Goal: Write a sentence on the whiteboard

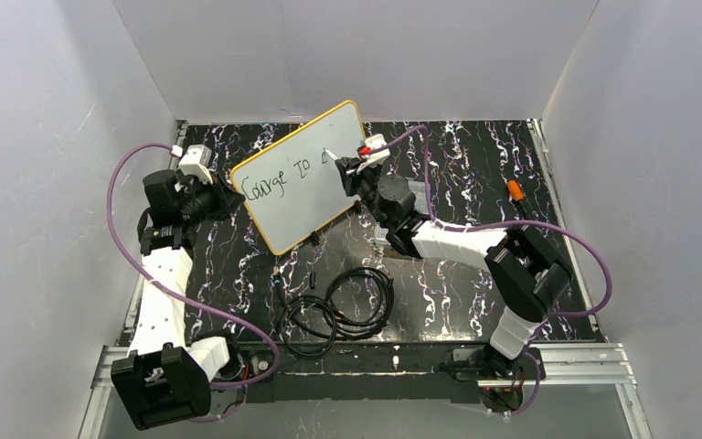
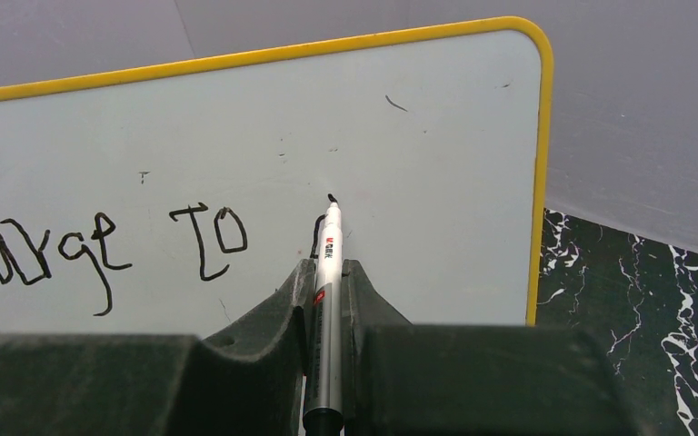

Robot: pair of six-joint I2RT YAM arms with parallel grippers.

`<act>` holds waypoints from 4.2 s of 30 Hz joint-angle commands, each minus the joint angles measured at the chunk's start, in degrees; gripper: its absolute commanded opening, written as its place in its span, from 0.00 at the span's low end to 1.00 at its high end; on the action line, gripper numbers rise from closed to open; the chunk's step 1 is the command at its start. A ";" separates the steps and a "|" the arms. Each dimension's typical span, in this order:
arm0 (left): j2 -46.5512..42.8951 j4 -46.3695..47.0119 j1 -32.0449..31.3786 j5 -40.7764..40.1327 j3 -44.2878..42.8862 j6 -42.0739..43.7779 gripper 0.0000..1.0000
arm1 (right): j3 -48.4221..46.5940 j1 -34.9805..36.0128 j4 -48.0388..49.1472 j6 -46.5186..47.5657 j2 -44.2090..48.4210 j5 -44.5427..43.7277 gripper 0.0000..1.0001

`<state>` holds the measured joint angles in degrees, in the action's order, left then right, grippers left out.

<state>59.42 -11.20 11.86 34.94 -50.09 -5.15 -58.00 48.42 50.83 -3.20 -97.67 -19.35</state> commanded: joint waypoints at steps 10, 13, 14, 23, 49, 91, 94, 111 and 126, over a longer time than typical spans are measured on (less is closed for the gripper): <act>-0.53 -1.06 -0.34 1.22 -0.28 0.05 0.00 | 3.42 -0.26 2.52 -2.70 0.15 -0.25 0.01; -0.53 -0.97 -0.29 1.24 -0.28 -0.01 0.00 | 4.68 -0.26 2.68 -3.47 0.48 -0.25 0.01; -0.53 -0.93 -0.32 1.24 -0.28 -0.03 0.00 | 4.87 -0.26 2.70 -3.54 0.58 -0.29 0.01; -0.44 -0.93 -0.32 1.26 -0.36 -0.04 0.00 | 2.64 -0.26 3.39 -2.86 0.75 -0.75 0.01; -0.44 -0.93 -0.27 1.26 -0.36 -0.04 0.00 | -0.40 -0.52 2.09 -0.09 -0.41 -3.30 0.01; -0.27 -0.97 -0.32 1.09 -0.28 0.05 0.00 | -0.83 -2.63 4.06 -0.32 0.47 -2.55 0.01; -0.27 -0.94 -0.30 1.06 -0.32 0.13 0.00 | -1.27 -2.63 4.56 -0.14 0.21 -1.74 0.01; -0.44 -0.93 -0.33 1.27 -0.31 -0.04 0.00 | 0.43 -2.63 2.42 -2.20 -0.42 0.80 0.01; -0.44 -0.95 -0.31 1.11 -0.36 -0.04 0.00 | 2.17 -2.56 1.17 -2.49 -0.34 2.79 0.01</act>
<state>59.44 -11.29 11.81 35.16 -50.09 -5.15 -56.77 46.09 51.22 -4.97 -97.76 -18.17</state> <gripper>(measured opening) 0.089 0.198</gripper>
